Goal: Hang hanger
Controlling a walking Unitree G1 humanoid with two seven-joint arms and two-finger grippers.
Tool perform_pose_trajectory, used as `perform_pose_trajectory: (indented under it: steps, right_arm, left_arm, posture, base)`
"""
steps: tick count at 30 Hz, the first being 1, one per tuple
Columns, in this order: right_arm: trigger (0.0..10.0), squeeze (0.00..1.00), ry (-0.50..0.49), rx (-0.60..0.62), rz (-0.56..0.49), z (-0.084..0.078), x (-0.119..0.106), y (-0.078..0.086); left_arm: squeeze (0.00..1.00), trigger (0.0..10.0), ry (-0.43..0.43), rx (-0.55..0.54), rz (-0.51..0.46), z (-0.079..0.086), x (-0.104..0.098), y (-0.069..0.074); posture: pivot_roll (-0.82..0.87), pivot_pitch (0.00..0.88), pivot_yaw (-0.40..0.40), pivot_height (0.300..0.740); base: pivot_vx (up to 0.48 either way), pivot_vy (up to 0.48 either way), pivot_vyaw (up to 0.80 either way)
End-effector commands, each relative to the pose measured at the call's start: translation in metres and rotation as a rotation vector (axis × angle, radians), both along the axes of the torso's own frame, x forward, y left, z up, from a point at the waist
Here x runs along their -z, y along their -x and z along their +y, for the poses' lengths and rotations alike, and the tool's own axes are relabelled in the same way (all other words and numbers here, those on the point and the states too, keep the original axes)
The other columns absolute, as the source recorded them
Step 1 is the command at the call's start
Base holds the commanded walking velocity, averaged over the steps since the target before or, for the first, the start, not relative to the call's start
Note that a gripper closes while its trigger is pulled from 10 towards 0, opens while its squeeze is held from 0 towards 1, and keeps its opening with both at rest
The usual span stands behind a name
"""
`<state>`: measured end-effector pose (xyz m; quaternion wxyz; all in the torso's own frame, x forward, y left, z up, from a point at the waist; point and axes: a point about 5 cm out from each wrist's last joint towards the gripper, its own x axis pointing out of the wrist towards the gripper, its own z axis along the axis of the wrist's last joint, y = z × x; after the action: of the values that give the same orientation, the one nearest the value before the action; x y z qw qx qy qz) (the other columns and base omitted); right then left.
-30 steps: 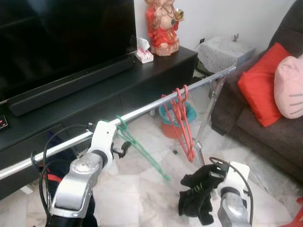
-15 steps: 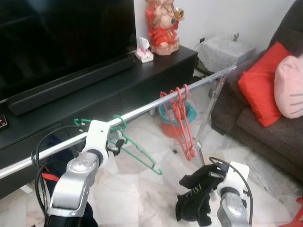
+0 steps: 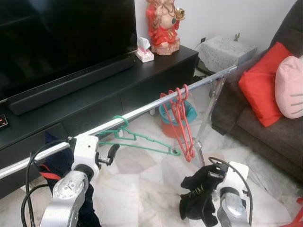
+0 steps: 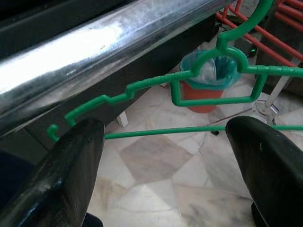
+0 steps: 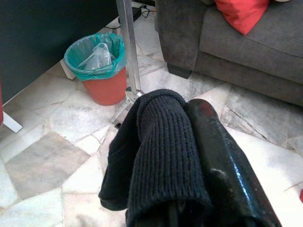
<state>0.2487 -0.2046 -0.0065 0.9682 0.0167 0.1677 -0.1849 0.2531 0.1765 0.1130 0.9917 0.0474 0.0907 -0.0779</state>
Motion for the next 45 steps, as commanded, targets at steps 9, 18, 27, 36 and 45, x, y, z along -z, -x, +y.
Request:
perform_pose_trajectory:
  steps: [9, 18, 27, 36, 45]
  right_arm:
    - [10.0, 0.00, 0.004, -0.005, -0.009, 0.000, -0.002, -0.002]
    - [10.0, 0.00, 0.001, -0.007, -0.011, 0.001, -0.001, -0.002]
    - [10.0, 0.00, 0.000, -0.009, -0.011, 0.001, -0.001, -0.002]
    - [10.0, 0.00, -0.002, -0.015, -0.011, 0.002, -0.001, -0.002]
    - [10.0, 0.00, -0.010, -0.015, -0.012, 0.004, -0.001, -0.002]
  left_arm:
    - [0.00, 10.0, -0.033, -0.011, -0.040, 0.001, 0.000, -0.002]
    - [0.00, 10.0, -0.028, -0.020, -0.059, 0.000, -0.003, -0.005]
    - [0.00, 10.0, -0.087, -0.095, -0.051, 0.006, -0.014, -0.013]
    - [0.00, 10.0, -0.141, -0.152, 0.022, 0.007, -0.031, -0.025]
    - [0.00, 10.0, -0.089, -0.003, 0.086, -0.022, -0.020, -0.041]
  posture:
    - [-0.06, 0.000, 0.014, 0.740]
    - [-0.06, 0.000, 0.017, 0.740]
    - [-0.06, 0.000, 0.016, 0.740]
    - [-0.06, 0.000, 0.016, 0.740]
    - [-0.07, 0.000, 0.028, 0.740]
  base:
    - [0.000, -0.287, 0.00]
    - [0.000, -0.289, 0.00]
    - [0.000, 0.000, 0.00]
    - [0.000, 0.000, 0.00]
    - [0.000, 0.000, 0.00]
